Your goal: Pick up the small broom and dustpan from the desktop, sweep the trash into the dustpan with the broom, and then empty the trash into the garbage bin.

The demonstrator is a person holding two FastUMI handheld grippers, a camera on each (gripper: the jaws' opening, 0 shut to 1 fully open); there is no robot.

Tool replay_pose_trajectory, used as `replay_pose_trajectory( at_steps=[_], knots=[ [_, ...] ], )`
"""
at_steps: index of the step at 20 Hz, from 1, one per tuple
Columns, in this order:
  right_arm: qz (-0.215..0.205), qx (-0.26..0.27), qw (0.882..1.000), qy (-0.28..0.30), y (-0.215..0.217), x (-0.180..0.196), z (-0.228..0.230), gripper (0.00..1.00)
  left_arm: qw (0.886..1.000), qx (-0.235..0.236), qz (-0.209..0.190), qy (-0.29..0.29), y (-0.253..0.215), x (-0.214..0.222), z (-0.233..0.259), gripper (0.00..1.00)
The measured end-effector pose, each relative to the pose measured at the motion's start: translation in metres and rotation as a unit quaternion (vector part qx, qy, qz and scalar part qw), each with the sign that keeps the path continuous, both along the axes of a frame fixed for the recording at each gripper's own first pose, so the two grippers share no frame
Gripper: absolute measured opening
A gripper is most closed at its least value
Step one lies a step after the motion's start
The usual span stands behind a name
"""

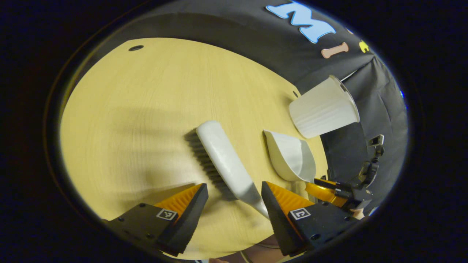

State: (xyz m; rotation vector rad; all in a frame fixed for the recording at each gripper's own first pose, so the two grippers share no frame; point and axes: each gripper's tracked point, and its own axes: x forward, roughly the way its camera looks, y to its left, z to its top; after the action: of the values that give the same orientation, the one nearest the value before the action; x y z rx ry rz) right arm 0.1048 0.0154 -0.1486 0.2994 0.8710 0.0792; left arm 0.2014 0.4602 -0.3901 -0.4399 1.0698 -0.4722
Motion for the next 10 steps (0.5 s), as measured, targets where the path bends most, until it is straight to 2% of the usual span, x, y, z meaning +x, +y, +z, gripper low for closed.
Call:
replay_pose_trajectory(
  at_steps=[1, 2, 3, 7, 8, 10],
  knots=[
    [0.006, 0.006, 1.000, -0.006, 0.000, -0.001, 0.006, 0.67, 1.000, 0.005, 0.001, -0.005, 0.001, -0.002, 0.004, 0.96],
    [0.008, 0.008, 1.000, -0.012, -0.002, -0.001, 0.014, 0.80, 1.000, 0.011, 0.003, -0.010, 0.003, -0.004, 0.006, 0.96],
    [0.011, 0.008, 1.000, -0.020, -0.004, -0.002, 0.022, 0.85, 1.000, 0.017, 0.004, -0.014, 0.005, -0.006, 0.009, 0.96],
    [0.022, -0.016, 0.997, -0.069, -0.019, 0.004, 0.052, 0.87, 0.998, 0.042, 0.018, -0.040, 0.015, -0.012, 0.028, 0.96],
    [0.022, -0.025, 0.996, -0.081, -0.024, 0.007, 0.058, 0.92, 0.997, 0.045, 0.023, -0.050, 0.016, -0.013, 0.034, 0.96],
    [0.023, -0.035, 0.994, -0.100, -0.029, 0.011, 0.068, 0.93, 0.994, 0.057, 0.041, -0.082, 0.020, -0.009, 0.048, 0.97]
  ],
)
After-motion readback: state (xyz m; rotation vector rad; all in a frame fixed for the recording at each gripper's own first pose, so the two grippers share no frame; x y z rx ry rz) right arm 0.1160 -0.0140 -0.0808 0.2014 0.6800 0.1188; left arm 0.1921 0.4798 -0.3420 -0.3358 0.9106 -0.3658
